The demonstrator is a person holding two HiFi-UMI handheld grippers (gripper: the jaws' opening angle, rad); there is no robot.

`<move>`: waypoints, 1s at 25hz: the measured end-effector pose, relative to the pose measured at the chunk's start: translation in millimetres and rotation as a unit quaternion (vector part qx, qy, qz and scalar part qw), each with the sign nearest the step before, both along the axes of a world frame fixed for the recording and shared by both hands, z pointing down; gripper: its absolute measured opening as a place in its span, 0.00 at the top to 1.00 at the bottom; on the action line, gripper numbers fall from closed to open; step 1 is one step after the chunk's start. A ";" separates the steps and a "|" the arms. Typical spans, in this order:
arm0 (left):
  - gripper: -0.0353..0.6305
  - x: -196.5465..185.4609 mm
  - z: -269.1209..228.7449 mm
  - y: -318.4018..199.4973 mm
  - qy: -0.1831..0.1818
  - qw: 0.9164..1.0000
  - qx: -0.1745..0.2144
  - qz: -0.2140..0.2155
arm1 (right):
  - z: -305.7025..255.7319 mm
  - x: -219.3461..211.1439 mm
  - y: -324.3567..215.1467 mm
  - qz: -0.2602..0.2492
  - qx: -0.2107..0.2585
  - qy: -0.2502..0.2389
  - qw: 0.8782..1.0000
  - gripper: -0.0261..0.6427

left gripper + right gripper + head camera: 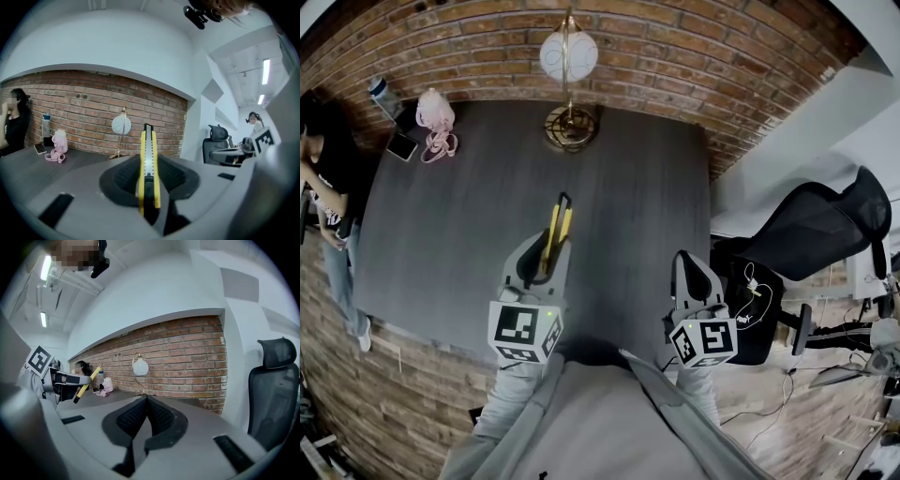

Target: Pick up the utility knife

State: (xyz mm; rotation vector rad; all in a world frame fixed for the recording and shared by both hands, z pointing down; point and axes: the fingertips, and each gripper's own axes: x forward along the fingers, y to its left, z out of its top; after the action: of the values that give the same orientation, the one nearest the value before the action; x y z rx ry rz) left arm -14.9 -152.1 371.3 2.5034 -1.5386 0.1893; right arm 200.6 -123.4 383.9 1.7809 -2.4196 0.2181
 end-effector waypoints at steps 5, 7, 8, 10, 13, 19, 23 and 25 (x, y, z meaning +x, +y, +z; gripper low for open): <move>0.76 2.1 0.9 1.0 -0.002 1.000 0.000 0.003 | -2.4 -3.0 0.0 -0.007 0.003 0.004 1.000 0.94; 0.76 3.4 1.4 1.2 -0.003 1.000 0.000 0.005 | -2.9 -3.5 -0.1 -0.008 0.004 0.005 1.000 0.94; 0.76 4.0 1.6 1.4 -0.003 1.000 0.000 0.006 | -2.5 -3.2 0.1 -0.007 0.004 0.004 1.000 0.94; 0.76 4.6 1.8 1.6 -0.004 1.000 -0.001 0.006 | -2.4 -2.7 0.3 -0.007 0.004 0.004 1.000 0.94; 0.76 4.6 1.8 2.1 -0.002 1.000 -0.003 0.006 | -2.6 -2.6 1.0 -0.007 0.004 0.003 1.000 0.94; 0.76 4.1 1.7 2.6 -0.002 1.000 -0.004 0.005 | -2.2 -3.2 1.5 -0.007 0.005 0.001 1.000 0.94; 0.76 4.5 1.7 2.8 -0.002 1.000 -0.004 0.004 | -2.0 -6.6 1.0 -0.015 0.004 0.003 1.000 0.94; 0.76 4.3 2.3 3.3 -0.002 1.000 -0.004 0.003 | -0.9 -8.2 1.2 -0.019 0.003 0.004 1.000 0.94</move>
State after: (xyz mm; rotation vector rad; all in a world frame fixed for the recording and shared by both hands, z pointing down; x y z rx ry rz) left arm -10.6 -148.7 373.6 2.5027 -1.5297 0.2013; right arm 192.4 -122.2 383.0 1.7340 -2.4484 0.1996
